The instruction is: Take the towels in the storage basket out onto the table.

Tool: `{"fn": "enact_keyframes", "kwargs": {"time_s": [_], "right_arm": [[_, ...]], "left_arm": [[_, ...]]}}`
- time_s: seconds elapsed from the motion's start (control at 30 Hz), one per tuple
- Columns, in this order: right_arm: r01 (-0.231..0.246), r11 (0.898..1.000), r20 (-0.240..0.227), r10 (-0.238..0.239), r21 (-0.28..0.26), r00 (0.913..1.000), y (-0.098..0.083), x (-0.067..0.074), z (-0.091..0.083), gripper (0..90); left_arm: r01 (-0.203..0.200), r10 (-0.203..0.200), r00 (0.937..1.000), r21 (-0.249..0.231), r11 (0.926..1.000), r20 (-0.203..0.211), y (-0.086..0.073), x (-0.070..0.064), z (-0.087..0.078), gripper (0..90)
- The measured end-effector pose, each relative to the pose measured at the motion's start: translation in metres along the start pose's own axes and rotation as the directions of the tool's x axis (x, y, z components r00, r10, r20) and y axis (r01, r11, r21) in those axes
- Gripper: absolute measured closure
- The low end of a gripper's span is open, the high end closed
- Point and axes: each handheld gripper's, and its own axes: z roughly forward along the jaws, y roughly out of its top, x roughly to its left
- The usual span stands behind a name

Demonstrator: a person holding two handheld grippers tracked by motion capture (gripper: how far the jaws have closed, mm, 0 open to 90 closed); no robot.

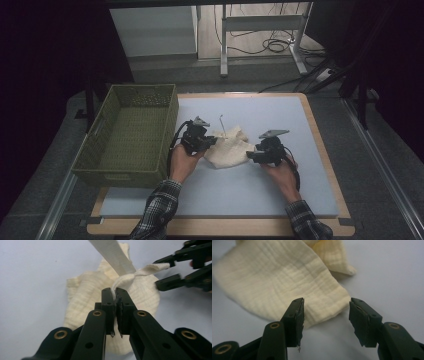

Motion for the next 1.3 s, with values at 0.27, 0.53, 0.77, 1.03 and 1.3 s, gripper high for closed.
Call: {"fn": "enact_keyframes", "kwargs": {"time_s": [0.27, 0.53, 0.77, 1.03, 1.3], "right_arm": [[0.095, 0.992, 0.017, -0.097, 0.083, 0.9952, 0.007, 0.015, 0.010, 88.5], [0.059, 0.998, 0.052, -0.060, 0.020, 0.9969, -0.017, -0.009, -0.051, 88.4], [0.027, 0.999, 0.069, -0.029, 0.038, 0.9972, -0.054, -0.026, -0.085, 88.0], [0.005, 1.000, 0.023, -0.005, 0.009, 0.9997, -0.079, -0.027, -0.106, 73.0], [-0.038, 0.999, 0.013, 0.039, -0.026, 0.9992, -0.066, -0.043, -0.105, 64.9]], "left_arm": [[0.023, -0.024, 0.9992, -0.023, 0.9995, -0.031, -0.007, 0.007, -0.006, 86.0], [0.036, -0.038, 0.9978, -0.035, 0.9987, -0.054, -0.007, 0.007, -0.008, 85.5], [0.069, -0.069, 0.9948, -0.006, 0.9976, -0.074, -0.014, 0.006, -0.007, 84.4], [0.074, -0.069, 0.9957, 0.072, 0.9947, -0.061, -0.043, -0.003, -0.003, 76.0], [0.099, -0.097, 0.9915, 0.017, 0.9949, -0.086, -0.047, 0.004, -0.006, 50.9]]}}
